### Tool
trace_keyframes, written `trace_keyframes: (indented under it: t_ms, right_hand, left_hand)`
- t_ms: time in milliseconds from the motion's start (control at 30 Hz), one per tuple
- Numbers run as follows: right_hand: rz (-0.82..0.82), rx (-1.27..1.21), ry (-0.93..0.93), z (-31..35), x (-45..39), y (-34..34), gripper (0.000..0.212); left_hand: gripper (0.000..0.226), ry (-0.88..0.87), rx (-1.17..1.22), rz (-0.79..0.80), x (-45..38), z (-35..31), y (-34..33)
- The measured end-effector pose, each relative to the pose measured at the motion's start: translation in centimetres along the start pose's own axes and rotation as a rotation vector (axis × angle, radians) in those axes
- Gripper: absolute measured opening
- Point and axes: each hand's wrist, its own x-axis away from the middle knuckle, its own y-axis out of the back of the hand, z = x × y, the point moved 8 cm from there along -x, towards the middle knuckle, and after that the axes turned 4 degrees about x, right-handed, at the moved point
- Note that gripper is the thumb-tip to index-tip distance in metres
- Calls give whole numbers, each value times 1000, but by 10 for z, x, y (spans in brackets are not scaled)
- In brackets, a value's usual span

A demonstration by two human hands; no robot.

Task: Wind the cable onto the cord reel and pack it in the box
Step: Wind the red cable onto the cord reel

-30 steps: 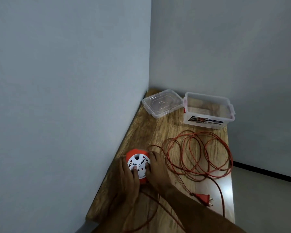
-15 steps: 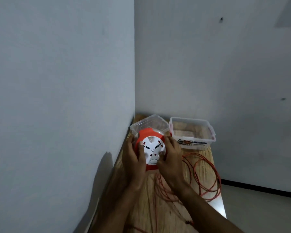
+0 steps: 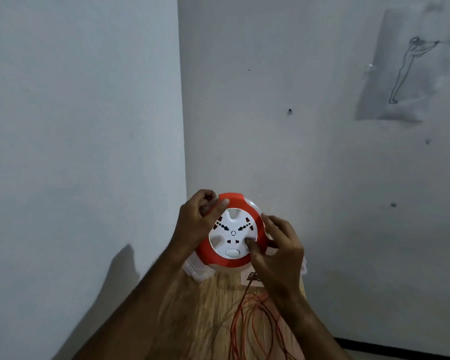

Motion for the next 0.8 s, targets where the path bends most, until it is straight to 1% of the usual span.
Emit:
trace_keyframes:
  t_ms: [133,200,233,267,333,400,433,500,567,600,733,800]
  right_hand:
    - [-17,52,0,-9,-13,13,60]
    - [14,110,-4,-14,-18,16,60]
    - [26,178,32,-12,-19,18,60]
    - [29,270,109,-5,-20,21,58]
    - [81,435,363,17,-16,18,55]
    - [258,537,610,34,-6,5,61]
    - [337,583,674,37,-3,-1,65]
    - [421,664,689,34,-6,-6,74]
    - [439,728,657,31,-14,-7,85]
    - [428,759,651,31,-20,-7,87]
    - [395,895,660,42,-40,-16,80]
    - [387,963,659,50,-48,-22,77]
  left_hand:
    - [39,25,54,144,-10,-12,-25]
    - [31,9,63,138,-12,-17,-31]
    - [28,-1,55,131,-12,-19,-33]
    - [28,-10,30,134,-13,-21,-36]
    - [35,-38,-38,171,-15,-24,-43]
    - [37,-69,-79,220,-16,-28,-50]
    - [37,-82,-88,236,-18,-30,-52]
    - [37,-93,-90,249,-26,-34,-52]
    - [34,-100,-79,268,-37,-39,-49]
    - [32,-109,-77,286,-44,-42,-49]
    - [34,-187,-130,381,-68,-62,-59]
    - [31,-193,-128,426,-79,-65,-61]
